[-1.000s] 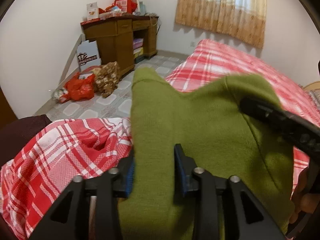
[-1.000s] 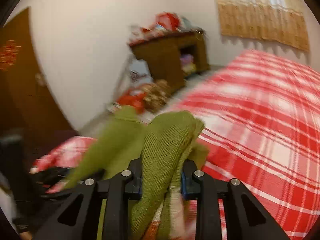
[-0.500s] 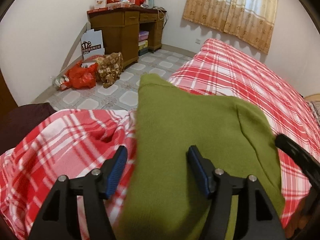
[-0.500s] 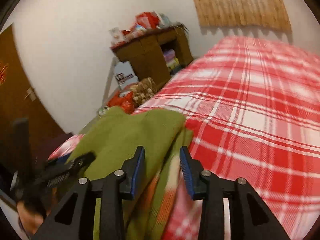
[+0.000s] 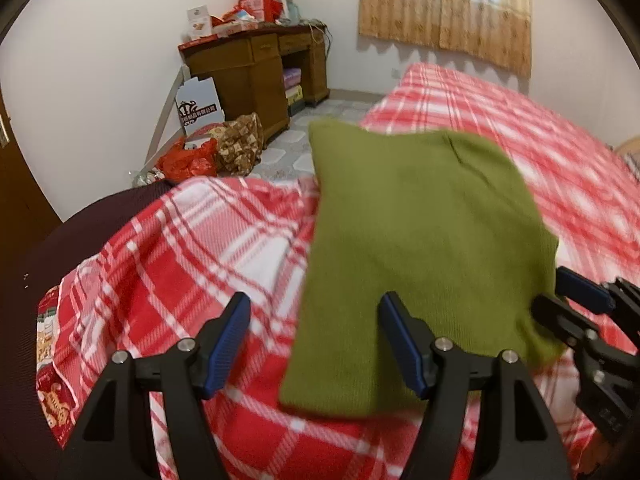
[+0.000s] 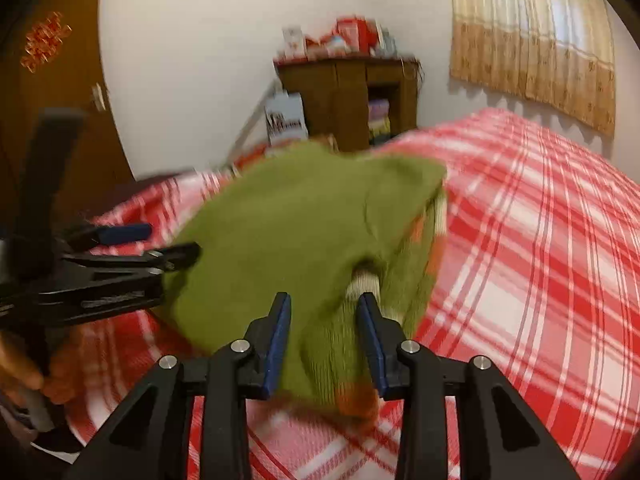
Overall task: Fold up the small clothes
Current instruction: 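Lower the folded sweater onto the bedspread and open both tools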
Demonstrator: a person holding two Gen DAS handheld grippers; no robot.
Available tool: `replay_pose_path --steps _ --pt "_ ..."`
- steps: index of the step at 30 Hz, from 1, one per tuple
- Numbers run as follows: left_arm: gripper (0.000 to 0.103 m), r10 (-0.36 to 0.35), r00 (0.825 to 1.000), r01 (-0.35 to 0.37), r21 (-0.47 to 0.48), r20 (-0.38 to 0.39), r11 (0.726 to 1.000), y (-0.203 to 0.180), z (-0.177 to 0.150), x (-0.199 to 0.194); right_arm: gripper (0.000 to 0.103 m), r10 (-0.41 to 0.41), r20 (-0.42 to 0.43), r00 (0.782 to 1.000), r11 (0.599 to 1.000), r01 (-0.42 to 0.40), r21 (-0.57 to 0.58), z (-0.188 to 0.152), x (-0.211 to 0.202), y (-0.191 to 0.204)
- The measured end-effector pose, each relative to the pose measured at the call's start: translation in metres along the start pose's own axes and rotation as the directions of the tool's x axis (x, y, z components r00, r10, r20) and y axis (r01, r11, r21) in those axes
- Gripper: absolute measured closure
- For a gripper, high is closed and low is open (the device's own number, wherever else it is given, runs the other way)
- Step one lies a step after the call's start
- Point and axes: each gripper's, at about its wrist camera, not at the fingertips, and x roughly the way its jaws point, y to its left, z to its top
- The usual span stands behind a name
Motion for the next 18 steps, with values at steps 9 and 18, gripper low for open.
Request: replay_pose_path --steps 9,18 --pt "0.033 0.076 0.997 -0.075 0.07 -0.012 0.995 -0.014 -0.013 0.0 0.075 -0.04 -0.035 0.999 0.992 0.044 0.121 -0.02 0.006 -0.011" --pt "0.033 0.077 0.997 -0.075 0.08 -0.025 0.994 -0.015 -0.036 -0.014 0.07 -0.104 -0.063 0.993 0.976 0.114 0.183 -0.036 -0.013 -0.005"
